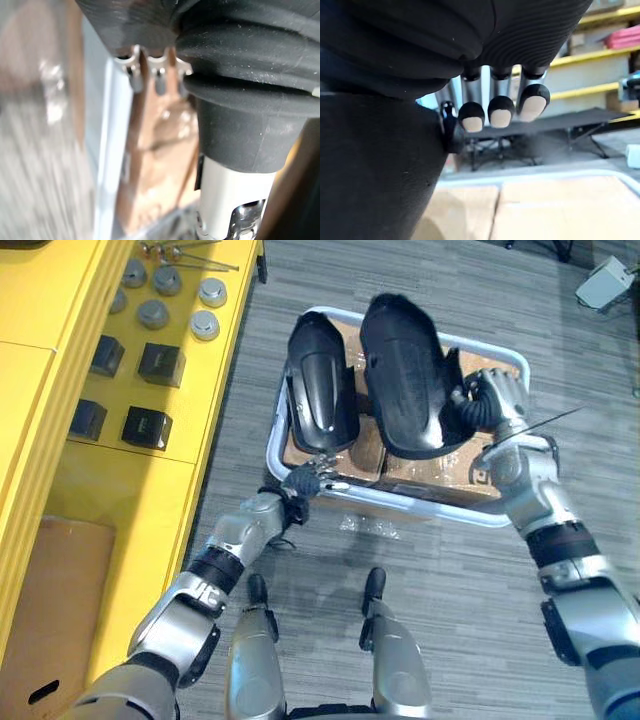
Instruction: Walk over and take plastic housings, then place them on the shelf
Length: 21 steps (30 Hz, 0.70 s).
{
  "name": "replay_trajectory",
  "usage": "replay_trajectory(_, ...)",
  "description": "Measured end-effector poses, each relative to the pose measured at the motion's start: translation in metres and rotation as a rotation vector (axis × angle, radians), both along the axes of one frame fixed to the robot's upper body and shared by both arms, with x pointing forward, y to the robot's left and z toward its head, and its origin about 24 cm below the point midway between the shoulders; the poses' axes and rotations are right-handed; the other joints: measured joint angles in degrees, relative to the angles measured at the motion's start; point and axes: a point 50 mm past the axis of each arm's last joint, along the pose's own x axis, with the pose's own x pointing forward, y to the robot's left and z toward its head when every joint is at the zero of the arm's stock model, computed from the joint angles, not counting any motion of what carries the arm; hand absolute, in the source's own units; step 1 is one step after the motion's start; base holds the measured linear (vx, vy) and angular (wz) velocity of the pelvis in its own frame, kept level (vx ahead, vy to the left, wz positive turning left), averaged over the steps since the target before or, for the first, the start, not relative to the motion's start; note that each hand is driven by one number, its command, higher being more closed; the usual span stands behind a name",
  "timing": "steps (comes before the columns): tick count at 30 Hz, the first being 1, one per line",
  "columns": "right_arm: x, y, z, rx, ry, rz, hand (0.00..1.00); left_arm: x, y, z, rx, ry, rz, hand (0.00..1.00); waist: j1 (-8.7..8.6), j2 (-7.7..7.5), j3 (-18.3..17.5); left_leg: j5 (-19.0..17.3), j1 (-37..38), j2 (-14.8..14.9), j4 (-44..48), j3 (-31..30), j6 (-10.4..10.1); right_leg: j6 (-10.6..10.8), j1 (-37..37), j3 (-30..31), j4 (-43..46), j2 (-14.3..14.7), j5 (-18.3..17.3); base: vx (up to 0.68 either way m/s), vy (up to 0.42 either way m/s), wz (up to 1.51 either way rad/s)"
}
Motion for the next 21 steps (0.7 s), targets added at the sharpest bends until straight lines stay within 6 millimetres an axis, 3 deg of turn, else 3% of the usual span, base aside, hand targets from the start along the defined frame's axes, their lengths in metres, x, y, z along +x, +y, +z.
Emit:
replay_trajectory(8, 0.001, 0.004, -0.006, -0.094, 0.016, 0.018, 1.0, -0.003, -0.015, -0.008, -0.359, 0.211, 0.04, 0.0, -0.26, 0.04, 0.02, -0.2, 0.06, 0.03, 0.66, 0.37, 0.27, -0.01, 0.0, 0.77, 0.02, 0.0, 0.11, 0.0, 0.004, -0.01)
replay_trajectory(16, 0.0, 0.008, -0.022, -0.147, 0.061, 0.04, 1.0, -0.003, -0.017, -0.008, -0.507, 0.289, 0.063, 0.0, -0.47, 0.06, 0.02, -0.25, 0.09, 0.02, 0.71, 0.49, 0.33, 0.05, -0.01, 0.97, 0.0, 0.0, 0.14, 0.0, 0.0, 0.0)
replay_trajectory(21, -0.001, 0.012, -0.027, -0.149, 0.059, 0.055, 1.0, -0.007, -0.029, -0.009, -0.55, 0.33, 0.056, 0.0, -0.54, 0.27, -0.09, -0.25, 0.08, 0.02, 0.72, 0.48, 0.33, 0.07, 0.01, 1.04, -0.01, 0.0, 0.16, 0.0, 0.0, 0.0)
